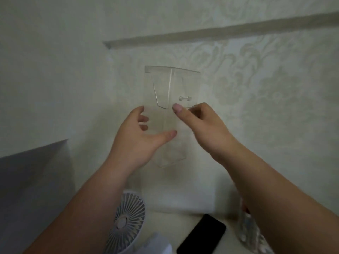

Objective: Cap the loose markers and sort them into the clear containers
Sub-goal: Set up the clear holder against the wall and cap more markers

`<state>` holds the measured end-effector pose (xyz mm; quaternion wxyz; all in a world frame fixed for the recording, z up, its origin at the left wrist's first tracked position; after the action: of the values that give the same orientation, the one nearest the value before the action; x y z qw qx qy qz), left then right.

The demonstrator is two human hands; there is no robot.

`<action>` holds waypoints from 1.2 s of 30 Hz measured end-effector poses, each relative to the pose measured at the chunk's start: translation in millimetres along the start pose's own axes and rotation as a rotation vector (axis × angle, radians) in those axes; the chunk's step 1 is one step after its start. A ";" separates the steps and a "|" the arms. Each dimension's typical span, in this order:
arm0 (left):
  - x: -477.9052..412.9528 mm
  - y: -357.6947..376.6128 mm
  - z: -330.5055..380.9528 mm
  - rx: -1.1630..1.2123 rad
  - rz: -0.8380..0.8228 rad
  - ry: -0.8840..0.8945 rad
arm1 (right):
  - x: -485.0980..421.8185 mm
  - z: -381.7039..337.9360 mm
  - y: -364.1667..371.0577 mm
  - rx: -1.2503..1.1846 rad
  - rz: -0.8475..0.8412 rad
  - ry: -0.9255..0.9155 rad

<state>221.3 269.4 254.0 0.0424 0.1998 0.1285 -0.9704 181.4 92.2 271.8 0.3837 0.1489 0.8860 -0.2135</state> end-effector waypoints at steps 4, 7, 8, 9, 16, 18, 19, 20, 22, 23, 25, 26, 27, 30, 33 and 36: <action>48.8 93.8 16.6 0.262 -0.430 -0.025 | 51.0 6.4 -126.3 0.043 0.107 -0.028; 105.8 189.7 29.9 0.374 -0.730 -0.071 | 98.4 11.7 -218.8 0.034 0.144 -0.008; 126.1 221.8 35.3 0.412 -0.802 -0.071 | 115.6 13.2 -248.8 0.061 0.163 0.007; 145.5 252.2 41.3 0.452 -0.864 -0.074 | 132.4 14.0 -277.7 0.104 0.183 0.025; 242.4 409.3 75.2 0.483 -1.218 -0.113 | 219.2 14.2 -420.2 0.322 0.384 0.155; 259.0 440.5 82.9 0.456 -1.290 -0.110 | 234.0 19.7 -443.6 0.371 0.430 0.185; 267.0 454.4 86.8 0.450 -1.328 -0.109 | 240.5 22.0 -453.2 0.396 0.450 0.194; 275.0 467.7 90.1 0.442 -1.368 -0.109 | 246.8 24.7 -462.0 0.422 0.471 0.204; 291.7 490.1 95.1 0.414 -1.447 -0.118 | 259.8 31.1 -477.6 0.471 0.499 0.218; 300.2 500.0 96.4 0.394 -1.481 -0.123 | 267.9 35.8 -485.1 0.497 0.505 0.226; 314.4 516.6 95.0 0.357 -1.543 -0.131 | 286.2 44.8 -495.8 0.535 0.505 0.248; 319.1 524.5 92.0 0.339 -1.571 -0.132 | 296.4 50.4 -499.4 0.548 0.509 0.263; 322.6 531.9 87.9 0.318 -1.593 -0.131 | 306.1 56.6 -502.1 0.554 0.518 0.273; 322.8 548.8 74.2 0.250 -1.626 -0.144 | 325.0 75.1 -500.8 0.604 0.541 0.294; 318.7 557.2 59.6 0.171 -1.651 -0.142 | 330.2 85.6 -500.9 0.819 0.501 0.333; 314.7 562.8 43.6 0.102 -1.666 -0.144 | 317.8 67.0 -499.2 1.224 0.461 0.286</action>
<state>-8.4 -294.2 36.4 -0.6896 -0.0212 0.1869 -0.6993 -201.0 -340.6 126.2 0.1446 0.5519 0.5929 -0.5684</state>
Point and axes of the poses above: each hand's wrist, its own x-axis away from the middle knuckle, its own y-axis out of the palm, z = x × y, the point moved 5 cm from there along -x, towards the middle knuckle, and after that the axes turned 15 degrees about -y, right-handed, at the moved point
